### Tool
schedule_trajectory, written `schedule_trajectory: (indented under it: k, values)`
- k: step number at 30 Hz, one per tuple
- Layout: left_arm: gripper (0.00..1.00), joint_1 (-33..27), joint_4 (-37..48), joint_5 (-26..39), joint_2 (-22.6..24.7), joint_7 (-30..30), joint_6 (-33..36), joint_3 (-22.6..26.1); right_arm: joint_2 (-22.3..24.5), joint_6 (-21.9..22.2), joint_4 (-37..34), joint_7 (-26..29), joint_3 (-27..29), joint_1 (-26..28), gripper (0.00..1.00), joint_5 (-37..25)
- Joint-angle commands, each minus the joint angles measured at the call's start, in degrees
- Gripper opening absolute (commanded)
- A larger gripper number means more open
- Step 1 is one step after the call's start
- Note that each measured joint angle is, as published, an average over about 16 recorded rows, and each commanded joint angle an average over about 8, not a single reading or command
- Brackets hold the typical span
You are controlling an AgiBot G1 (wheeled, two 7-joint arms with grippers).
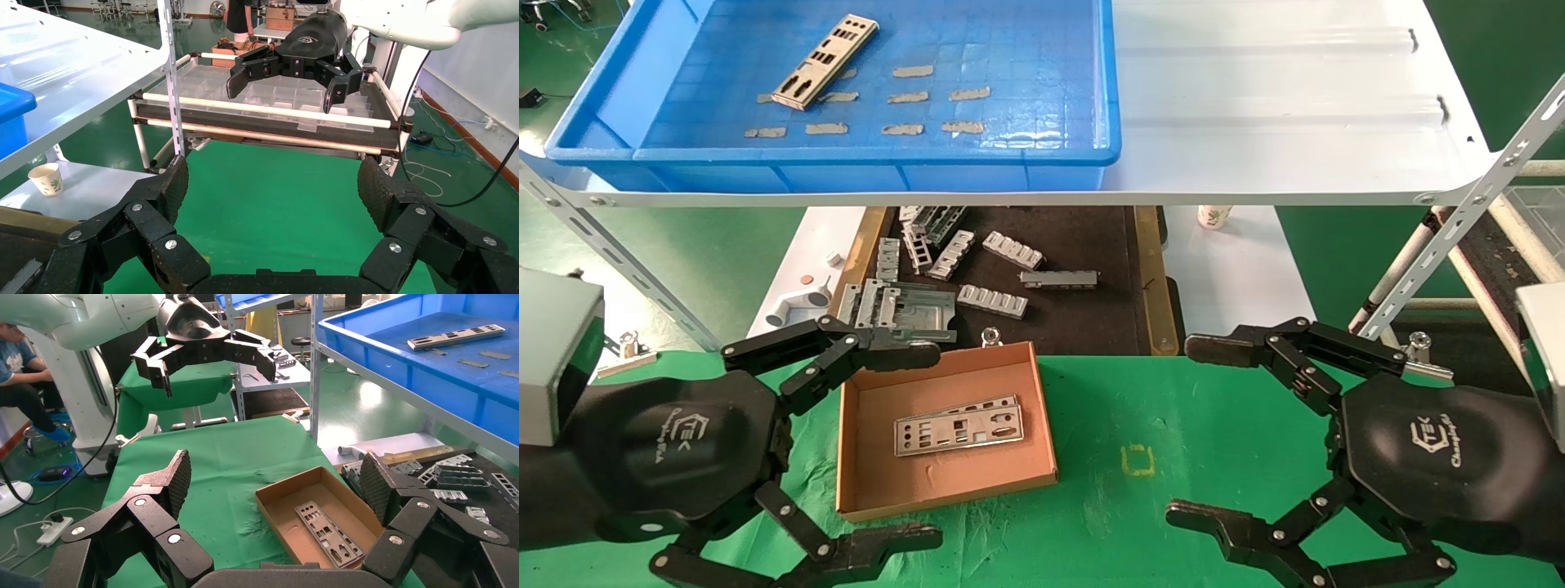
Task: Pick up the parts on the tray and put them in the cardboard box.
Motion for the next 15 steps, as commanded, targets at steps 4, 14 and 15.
schedule_trajectory:
  k: [4,14,15]
  values:
    - [1.00,-0.01,0.02,0.01,0.01,0.01,0.00,0.01,0.00,0.00,0.00,0.00,0.00,0.00,1.00,0.00]
    - [1.00,-0.02,0.05,0.01,0.01,0.01,0.00,0.01,0.00,0.00,0.00,0.00,0.00,0.00,1.00,0.00]
    - [1.00,-0.02,0.05,0.01,0.01,0.01,0.00,0.01,0.00,0.00,0.00,0.00,0.00,0.00,1.00,0.00]
